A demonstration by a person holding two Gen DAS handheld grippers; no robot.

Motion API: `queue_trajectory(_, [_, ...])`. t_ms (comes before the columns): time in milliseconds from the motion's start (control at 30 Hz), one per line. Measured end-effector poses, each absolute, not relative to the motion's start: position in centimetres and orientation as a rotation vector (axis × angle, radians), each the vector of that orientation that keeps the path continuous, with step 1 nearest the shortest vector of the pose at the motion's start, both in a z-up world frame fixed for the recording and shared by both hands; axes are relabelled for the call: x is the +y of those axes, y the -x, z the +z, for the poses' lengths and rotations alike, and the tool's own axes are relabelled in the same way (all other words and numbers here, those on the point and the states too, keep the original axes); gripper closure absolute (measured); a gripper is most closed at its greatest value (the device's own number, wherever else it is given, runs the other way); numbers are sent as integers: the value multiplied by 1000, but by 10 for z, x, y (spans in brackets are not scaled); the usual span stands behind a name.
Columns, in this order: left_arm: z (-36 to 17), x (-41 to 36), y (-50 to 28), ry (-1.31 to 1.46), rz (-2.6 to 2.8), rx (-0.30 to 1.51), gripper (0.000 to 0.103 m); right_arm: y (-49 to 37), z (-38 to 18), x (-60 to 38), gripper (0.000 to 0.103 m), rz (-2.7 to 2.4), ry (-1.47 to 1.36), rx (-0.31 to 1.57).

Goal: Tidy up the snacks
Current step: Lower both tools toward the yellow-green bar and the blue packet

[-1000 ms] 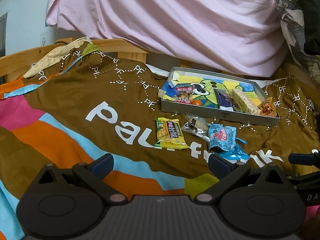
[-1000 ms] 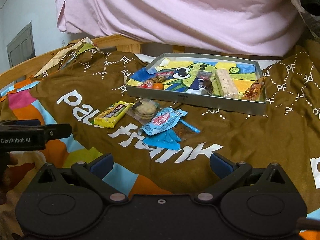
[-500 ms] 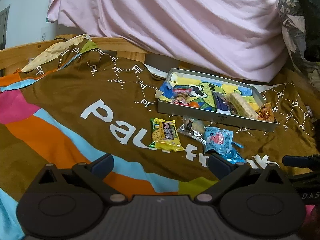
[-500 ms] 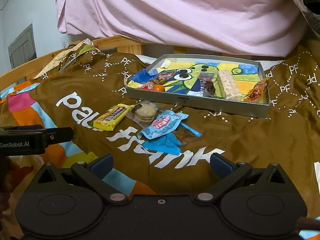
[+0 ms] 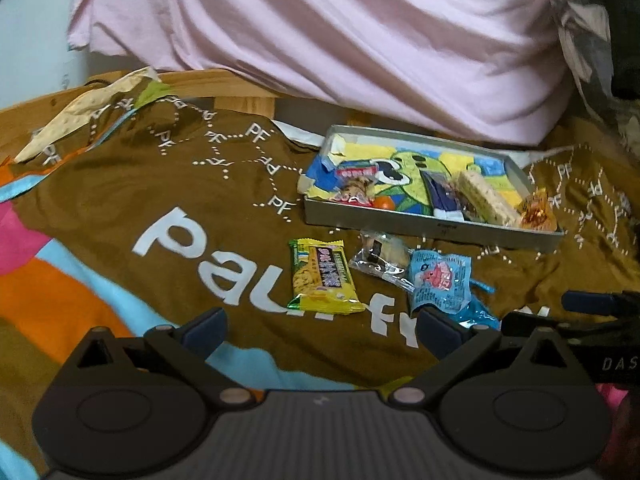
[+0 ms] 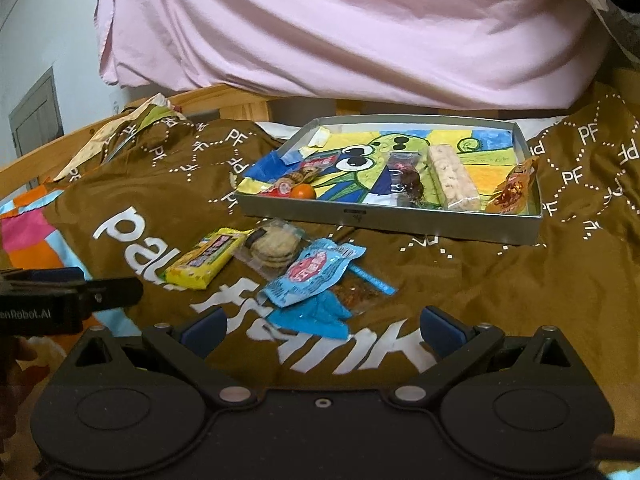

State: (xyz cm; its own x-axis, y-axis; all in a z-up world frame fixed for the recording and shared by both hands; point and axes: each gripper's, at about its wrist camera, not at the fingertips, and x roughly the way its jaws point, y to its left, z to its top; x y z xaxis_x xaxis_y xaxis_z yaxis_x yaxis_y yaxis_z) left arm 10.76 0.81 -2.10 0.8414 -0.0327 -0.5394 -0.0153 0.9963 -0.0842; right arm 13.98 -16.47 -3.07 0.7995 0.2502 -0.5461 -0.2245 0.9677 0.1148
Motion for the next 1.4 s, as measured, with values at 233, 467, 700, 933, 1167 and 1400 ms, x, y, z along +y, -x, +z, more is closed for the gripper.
queue_trajectory(233, [-22, 2, -131, 58, -20, 562, 0, -157, -35, -172, 1, 278, -60, 611])
queue_trajectory(467, [-20, 9, -160, 107, -21, 586, 0, -171, -35, -169, 1, 310, -60, 608])
queue_trajectory(700, [-28, 11, -187, 117, -75, 670, 0, -183, -42, -166, 1, 328, -69, 644])
queue_trajectory(933, [-43, 19, -213, 157, -109, 782, 0, -205, -48, -164, 6, 364, -65, 688])
queue_trajectory(1167, [-40, 22, -233, 99, -139, 833, 4, -223, -55, -164, 22, 394, -124, 719])
queue_trajectory(1400, [-43, 20, -242, 25, -155, 859, 18, -242, -58, -167, 31, 423, -190, 735])
